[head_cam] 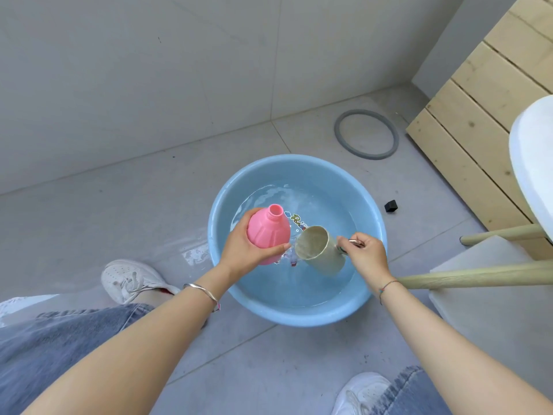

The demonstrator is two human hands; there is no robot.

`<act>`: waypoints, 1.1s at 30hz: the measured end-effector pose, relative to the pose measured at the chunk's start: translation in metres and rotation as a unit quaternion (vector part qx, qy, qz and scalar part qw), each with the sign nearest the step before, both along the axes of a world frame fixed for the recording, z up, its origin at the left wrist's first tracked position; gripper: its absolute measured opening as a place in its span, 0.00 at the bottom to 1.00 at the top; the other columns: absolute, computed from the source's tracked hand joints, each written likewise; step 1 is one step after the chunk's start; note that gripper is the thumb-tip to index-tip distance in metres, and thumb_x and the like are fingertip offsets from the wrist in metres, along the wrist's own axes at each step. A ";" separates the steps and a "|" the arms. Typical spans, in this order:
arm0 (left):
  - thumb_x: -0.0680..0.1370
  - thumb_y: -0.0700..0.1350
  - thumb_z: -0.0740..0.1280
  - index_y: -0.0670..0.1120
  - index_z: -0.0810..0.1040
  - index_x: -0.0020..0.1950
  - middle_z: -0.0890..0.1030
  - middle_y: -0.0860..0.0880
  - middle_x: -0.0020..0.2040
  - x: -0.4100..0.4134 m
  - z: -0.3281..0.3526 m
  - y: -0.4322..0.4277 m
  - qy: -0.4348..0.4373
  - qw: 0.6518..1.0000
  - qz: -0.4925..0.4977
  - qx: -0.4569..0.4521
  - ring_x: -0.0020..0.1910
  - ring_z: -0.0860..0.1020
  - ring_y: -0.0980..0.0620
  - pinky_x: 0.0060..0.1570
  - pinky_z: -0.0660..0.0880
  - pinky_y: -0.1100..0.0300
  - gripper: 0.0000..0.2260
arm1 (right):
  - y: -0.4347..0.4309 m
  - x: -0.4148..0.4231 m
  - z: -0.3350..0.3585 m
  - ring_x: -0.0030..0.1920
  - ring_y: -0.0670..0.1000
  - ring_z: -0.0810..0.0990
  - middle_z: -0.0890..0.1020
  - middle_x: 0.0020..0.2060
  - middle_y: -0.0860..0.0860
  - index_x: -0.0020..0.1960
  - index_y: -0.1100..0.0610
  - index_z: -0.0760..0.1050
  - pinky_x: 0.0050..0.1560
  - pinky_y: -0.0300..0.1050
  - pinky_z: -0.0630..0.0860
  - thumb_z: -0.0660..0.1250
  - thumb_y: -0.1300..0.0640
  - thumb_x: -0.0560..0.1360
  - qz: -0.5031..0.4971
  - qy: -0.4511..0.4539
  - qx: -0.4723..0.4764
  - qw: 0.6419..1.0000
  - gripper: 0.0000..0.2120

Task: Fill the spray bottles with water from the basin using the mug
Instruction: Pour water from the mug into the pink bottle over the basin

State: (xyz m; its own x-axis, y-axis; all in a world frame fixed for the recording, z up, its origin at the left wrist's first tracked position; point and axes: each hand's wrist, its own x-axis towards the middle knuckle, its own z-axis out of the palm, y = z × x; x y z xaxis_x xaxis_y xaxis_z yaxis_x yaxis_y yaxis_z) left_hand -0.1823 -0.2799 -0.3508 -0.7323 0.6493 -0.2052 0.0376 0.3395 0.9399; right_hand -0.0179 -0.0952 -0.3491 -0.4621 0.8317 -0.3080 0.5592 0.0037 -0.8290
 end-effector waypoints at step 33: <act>0.58 0.55 0.83 0.62 0.71 0.61 0.77 0.60 0.55 0.019 0.020 0.009 0.027 0.999 -0.032 0.013 0.54 0.78 0.57 0.49 0.79 0.59 0.35 | -0.005 -0.019 0.155 0.27 0.45 0.61 0.62 0.24 0.50 0.27 0.54 0.59 0.28 0.35 0.57 0.73 0.61 0.70 0.073 0.131 0.271 0.951 0.24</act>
